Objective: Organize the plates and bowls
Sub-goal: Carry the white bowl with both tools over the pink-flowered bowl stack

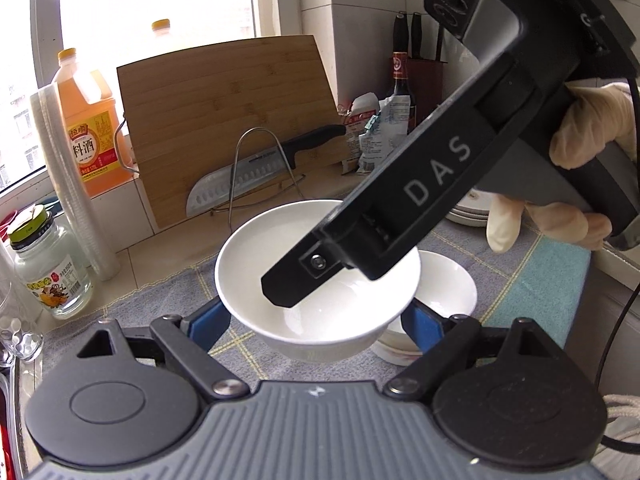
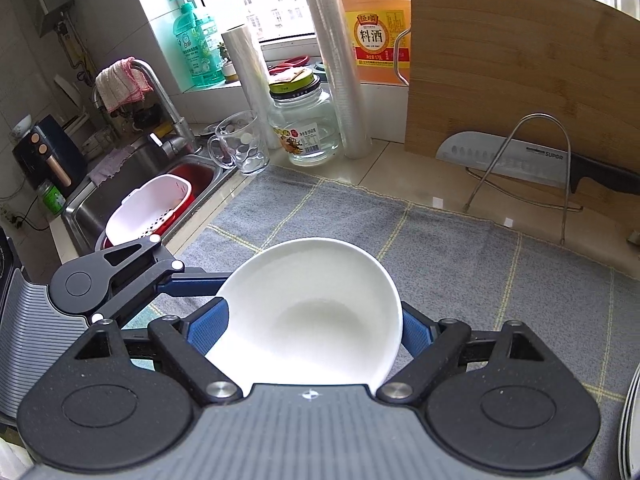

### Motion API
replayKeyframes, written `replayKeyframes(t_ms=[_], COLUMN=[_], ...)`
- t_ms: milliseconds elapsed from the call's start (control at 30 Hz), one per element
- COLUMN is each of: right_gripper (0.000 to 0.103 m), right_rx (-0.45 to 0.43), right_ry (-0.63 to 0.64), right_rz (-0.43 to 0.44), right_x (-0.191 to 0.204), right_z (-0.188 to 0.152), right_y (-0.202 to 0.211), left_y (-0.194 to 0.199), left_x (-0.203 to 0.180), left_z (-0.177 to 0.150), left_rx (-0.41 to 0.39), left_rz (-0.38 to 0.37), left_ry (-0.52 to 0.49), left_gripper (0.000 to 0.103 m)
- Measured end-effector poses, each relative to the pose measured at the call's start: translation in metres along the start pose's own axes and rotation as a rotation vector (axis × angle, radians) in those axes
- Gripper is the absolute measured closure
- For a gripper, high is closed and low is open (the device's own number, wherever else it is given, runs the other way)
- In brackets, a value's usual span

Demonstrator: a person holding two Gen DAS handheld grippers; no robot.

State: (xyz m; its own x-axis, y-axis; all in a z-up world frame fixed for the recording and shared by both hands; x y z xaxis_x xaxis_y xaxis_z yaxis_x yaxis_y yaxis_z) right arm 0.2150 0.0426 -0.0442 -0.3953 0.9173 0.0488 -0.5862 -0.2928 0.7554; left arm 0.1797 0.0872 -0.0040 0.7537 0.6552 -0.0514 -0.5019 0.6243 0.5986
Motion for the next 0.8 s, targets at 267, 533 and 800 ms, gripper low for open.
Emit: replayKeyframes(t_ms=[267,533,800], right_gripper=[0.011,0.011,0.011], right_rx=[-0.014,-0.004,0.038], right_ry=[-0.058,-0.120,-0.164], right_rz=[-0.077,-0.141,-0.151], right_x=[-0.028,-0.054,-0.067], right_z=[-0.015,-0.032,-0.049], right_y=[0.022,0.031,0.025], left_y=[-0.024,-0.046,-0.060], left_x=[-0.017,-0.031,-0.040], left_z=[0.015,0.018,0.013], left_rx=[0.001,0.017,0.057], left_rz=[-0.090,-0.162,-0.200], left_ry=[-0.020,-0.043,-0.033], left_gripper=[0.012,0.012,0.012])
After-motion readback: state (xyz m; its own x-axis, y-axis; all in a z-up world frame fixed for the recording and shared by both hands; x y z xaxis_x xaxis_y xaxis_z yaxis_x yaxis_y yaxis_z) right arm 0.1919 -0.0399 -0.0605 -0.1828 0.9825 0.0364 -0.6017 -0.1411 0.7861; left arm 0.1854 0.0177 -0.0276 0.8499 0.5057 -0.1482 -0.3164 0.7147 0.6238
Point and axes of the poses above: each gripper's, at about its wrist camera, not at the fingertips, and y roughly against the way its jaws point, x to its left, z to its top, the point moved 4 cm from there along -y, roughly the way its jaws point, and after that the axes turned 12 degrees about -z, right-handed, at the moved point
